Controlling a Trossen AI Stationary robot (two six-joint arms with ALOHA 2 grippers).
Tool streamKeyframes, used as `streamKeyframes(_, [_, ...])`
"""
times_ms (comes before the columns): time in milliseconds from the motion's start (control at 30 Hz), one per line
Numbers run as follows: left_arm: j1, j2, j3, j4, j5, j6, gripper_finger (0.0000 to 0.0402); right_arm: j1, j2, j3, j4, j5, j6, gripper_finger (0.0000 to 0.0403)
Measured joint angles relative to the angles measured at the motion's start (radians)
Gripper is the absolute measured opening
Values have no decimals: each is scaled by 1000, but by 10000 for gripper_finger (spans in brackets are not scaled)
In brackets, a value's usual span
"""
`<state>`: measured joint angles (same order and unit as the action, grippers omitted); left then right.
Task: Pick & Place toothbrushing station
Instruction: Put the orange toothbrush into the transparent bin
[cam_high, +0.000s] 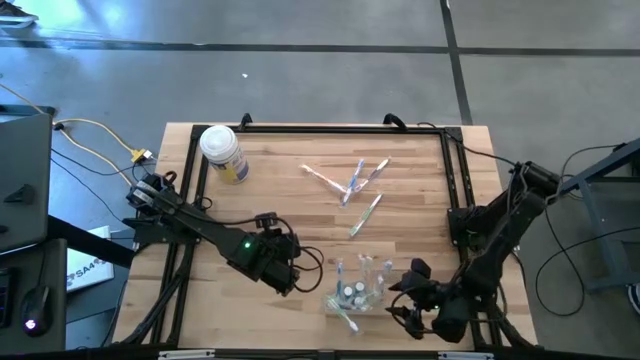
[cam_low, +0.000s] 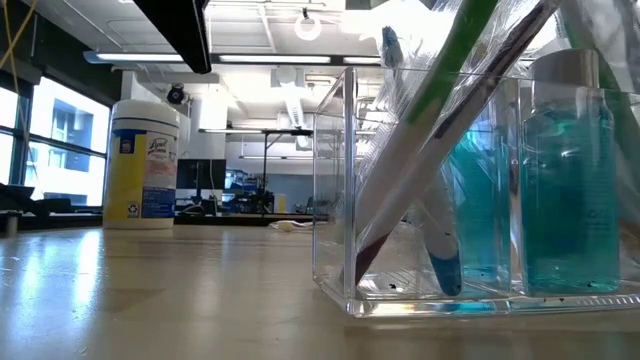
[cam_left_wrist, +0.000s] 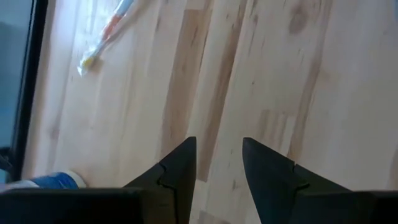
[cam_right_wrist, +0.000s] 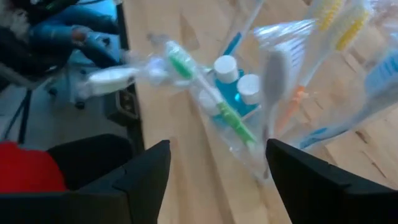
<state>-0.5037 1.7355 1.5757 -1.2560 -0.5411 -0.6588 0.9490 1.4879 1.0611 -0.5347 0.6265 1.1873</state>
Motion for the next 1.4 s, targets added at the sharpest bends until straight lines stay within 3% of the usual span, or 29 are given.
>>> streamKeyframes(200, [6, 0, 0, 0, -61, 145, 129, 30, -61, 0, -1, -15, 16, 258])
streamKeyframes(367, [80, 0, 0, -3, -67, 255, 129, 67, -116, 0, -40, -12, 22, 258])
streamKeyframes(533, [224, 0, 0, 4, -4, 405, 129, 123, -195, 0, -178, 148, 32, 257])
streamKeyframes(700, [416, 0, 0, 71, 124, 591, 129, 164, -263, 0, -335, 349, 46, 257])
streamKeyframes(933, [623, 0, 0, 221, 436, 975, 129, 149, -307, 0, -400, 504, 0, 257])
streamKeyframes(1200, [824, 22, 1, 417, 604, 1243, 129, 69, -309, 0, -400, 669, -180, 257])
streamKeyframes(1400, [957, 124, 0, 483, 676, 1350, 129, -43, -356, 0, -405, 731, -287, 257])
